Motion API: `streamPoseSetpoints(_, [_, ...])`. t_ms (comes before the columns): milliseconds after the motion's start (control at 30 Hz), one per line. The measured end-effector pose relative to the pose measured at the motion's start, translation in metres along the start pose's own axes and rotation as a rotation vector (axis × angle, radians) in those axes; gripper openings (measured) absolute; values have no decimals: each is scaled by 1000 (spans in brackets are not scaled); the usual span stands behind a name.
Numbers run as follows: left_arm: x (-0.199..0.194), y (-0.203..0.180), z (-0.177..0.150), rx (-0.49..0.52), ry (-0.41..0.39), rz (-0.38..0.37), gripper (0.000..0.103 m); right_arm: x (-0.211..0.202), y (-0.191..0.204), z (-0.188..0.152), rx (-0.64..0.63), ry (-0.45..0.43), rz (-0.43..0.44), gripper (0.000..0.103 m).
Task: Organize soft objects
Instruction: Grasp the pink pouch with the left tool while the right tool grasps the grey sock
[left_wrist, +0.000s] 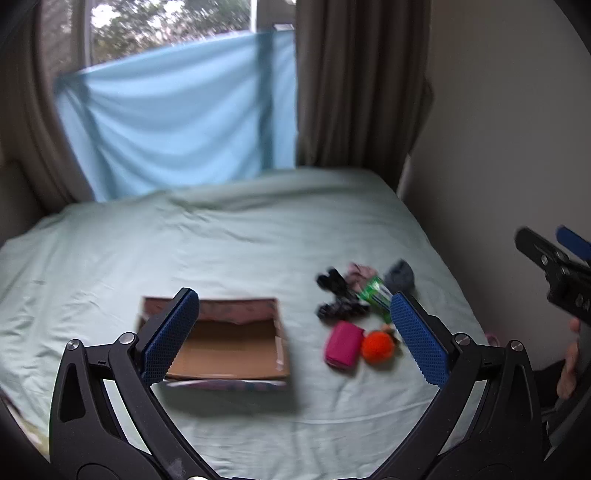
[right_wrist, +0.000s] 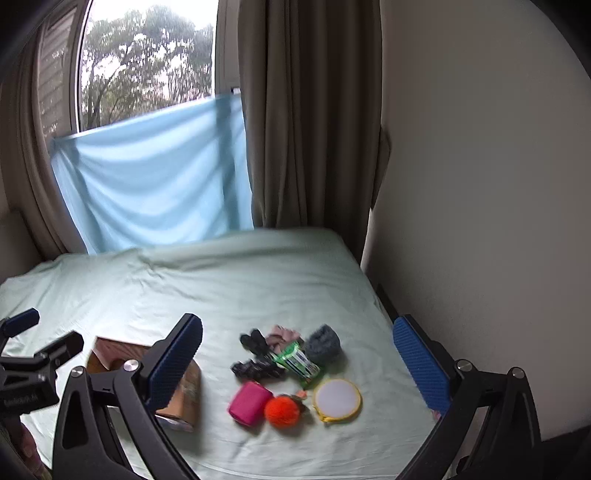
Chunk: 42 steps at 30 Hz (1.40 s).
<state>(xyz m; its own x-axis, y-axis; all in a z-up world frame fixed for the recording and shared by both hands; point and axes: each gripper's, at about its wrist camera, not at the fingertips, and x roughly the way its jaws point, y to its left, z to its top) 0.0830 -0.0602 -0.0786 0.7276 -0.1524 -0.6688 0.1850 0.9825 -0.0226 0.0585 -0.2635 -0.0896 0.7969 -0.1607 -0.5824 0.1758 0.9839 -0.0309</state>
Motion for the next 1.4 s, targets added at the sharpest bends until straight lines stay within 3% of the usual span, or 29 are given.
streamPoseSetpoints(100, [37,-20,-14,10,52,-31,103,38,-21,-8,-12,28,6,103])
streamPoseSetpoints(367, [155,-72,-54,39,203,-8,103,140,-59,-31,-73,92,86,103])
streamPoseSetpoints(667, [275,-97,-115,99,394,7,103,259,-78,-64,-124,204,142,103])
streamPoseSetpoints(933, [341,-106,-178,203,543,5,103,346,-81,-100,-153,286,162,103])
streamPoseSetpoints(1133, [375,-117,-204,271,578,-14,103,386,-83,-120,-128,311,180,102])
streamPoseSetpoints(1267, [395,-123,-216,309,593,-11,102,406,-81,-130,-110,347,212,86])
streamPoseSetpoints(1400, [405,-124,-217,316,589,-20,97,419,-81,-136,-75,369,252,83])
